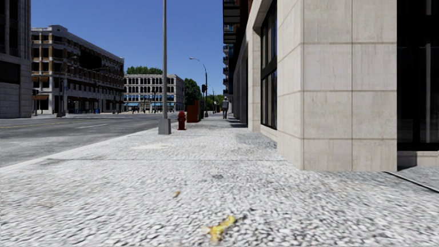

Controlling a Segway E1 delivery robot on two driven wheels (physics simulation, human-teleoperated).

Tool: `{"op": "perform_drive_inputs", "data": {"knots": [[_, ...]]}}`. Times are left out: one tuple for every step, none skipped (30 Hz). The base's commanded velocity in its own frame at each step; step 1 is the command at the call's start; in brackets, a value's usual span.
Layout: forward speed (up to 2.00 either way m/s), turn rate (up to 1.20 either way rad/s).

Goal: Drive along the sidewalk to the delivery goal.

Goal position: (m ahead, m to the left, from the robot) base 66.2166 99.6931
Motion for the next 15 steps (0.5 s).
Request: {"op": "perform_drive_inputs", "data": {"knots": [[2.00, 0.00], [2.00, 0.00], [2.00, 0.00], [2.00, 0.00], [2.00, 0.00], [2.00, 0.00], [2.00, 0.00], [2.00, 0.00], [2.00, 0.00], [2.00, 0.00], [2.00, 0.00], [2.00, 0.00], [2.00, 0.00], [2.00, 0.00], [2.00, 0.00]]}}
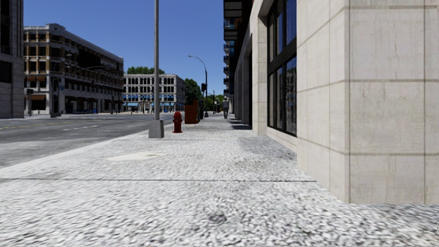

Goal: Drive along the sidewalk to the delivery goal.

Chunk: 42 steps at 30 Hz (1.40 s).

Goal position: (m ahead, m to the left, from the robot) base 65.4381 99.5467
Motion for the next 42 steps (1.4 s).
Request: {"op": "perform_drive_inputs", "data": {"knots": [[2.00, 0.00], [2.00, 0.00], [2.00, 0.00], [2.00, 0.00], [2.00, 0.00], [2.00, 0.00], [2.00, 0.00], [2.00, 0.00], [2.00, 0.00], [2.00, 0.00], [2.00, 0.00], [2.00, 0.00], [2.00, 0.00], [2.00, 0.00], [2.00, 0.00], [2.00, 0.00], [2.00, 0.00], [2.00, 0.00], [2.00, 0.00], [2.00, 0.00], [2.00, 0.00], [2.00, 0.00], [2.00, 0.00], [2.00, 0.00], [2.00, 0.00], [2.00, 0.00], [2.00, 0.00], [2.00, 0.00], [2.00, 0.00], [2.00, 0.00], [2.00, 0.00], [2.00, 0.00], [2.00, 0.00], [2.00, 0.00], [2.00, 0.00], [2.00, 0.00], [2.00, 0.00], [2.00, 0.00], [2.00, 0.00], [2.00, 0.00], [2.00, 0.00], [2.00, 0.00]]}}
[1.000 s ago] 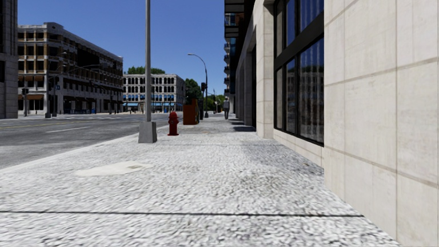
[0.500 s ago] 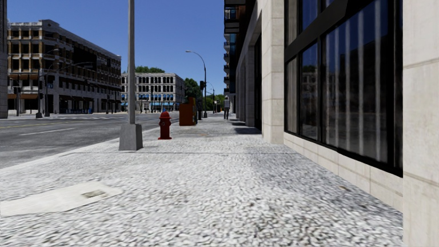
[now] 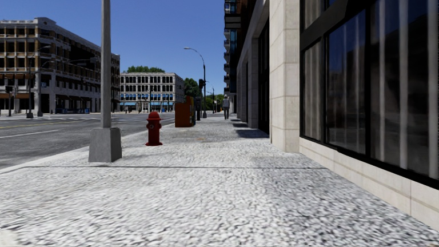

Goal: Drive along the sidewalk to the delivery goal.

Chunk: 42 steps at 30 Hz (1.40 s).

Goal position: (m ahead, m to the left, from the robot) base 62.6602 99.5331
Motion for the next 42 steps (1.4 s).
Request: {"op": "perform_drive_inputs", "data": {"knots": [[2.00, 0.00], [2.00, 0.00], [2.00, 0.00], [2.00, 0.00], [2.00, 0.00], [2.00, 0.00], [2.00, 0.00], [2.00, 0.00], [2.00, 0.00], [2.00, 0.00], [2.00, 0.00], [2.00, 0.00], [2.00, 0.00], [2.00, 0.00], [2.00, 0.00], [2.00, 0.00], [2.00, 0.00], [2.00, 0.00], [2.00, 0.00], [2.00, 0.00], [2.00, 0.00], [2.00, 0.00], [2.00, 0.00], [2.00, 0.00], [2.00, 0.00], [2.00, 0.00], [2.00, 0.00], [2.00, 0.00], [2.00, 0.00], [2.00, 0.00], [2.00, 0.00], [2.00, 0.00], [2.00, 0.00], [2.00, 0.00], [2.00, 0.00], [2.00, 0.00], [2.00, 0.00], [2.00, 0.00], [2.00, 0.00], [2.00, 0.00], [2.00, 0.00], [2.00, 0.00]]}}
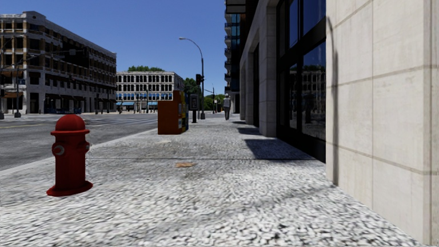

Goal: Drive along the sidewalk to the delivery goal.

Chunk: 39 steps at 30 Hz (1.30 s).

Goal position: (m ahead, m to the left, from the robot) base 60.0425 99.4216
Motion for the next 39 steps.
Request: {"op": "perform_drive_inputs", "data": {"knots": [[2.00, 0.00], [2.00, 0.00], [2.00, 0.00], [2.00, 0.00], [2.00, 0.00], [2.00, 0.00], [2.00, 0.00], [2.00, 0.00], [2.00, 0.00], [2.00, 0.00], [2.00, 0.00], [2.00, 0.00], [2.00, 0.00], [2.00, 0.00], [2.00, 0.00], [2.00, 0.00], [2.00, 0.00], [2.00, 0.00], [2.00, 0.00], [2.00, 0.00], [2.00, 0.00], [2.00, 0.00], [2.00, 0.00], [2.00, 0.00], [2.00, 0.00], [2.00, 0.00], [2.00, 0.00], [2.00, 0.00], [2.00, 0.00], [2.00, 0.00], [2.00, 0.00], [2.00, 0.00], [2.00, 0.00], [2.00, 0.00], [2.00, 0.00], [2.00, 0.00], [2.00, 0.00], [2.00, 0.00], [2.00, 0.00]]}}
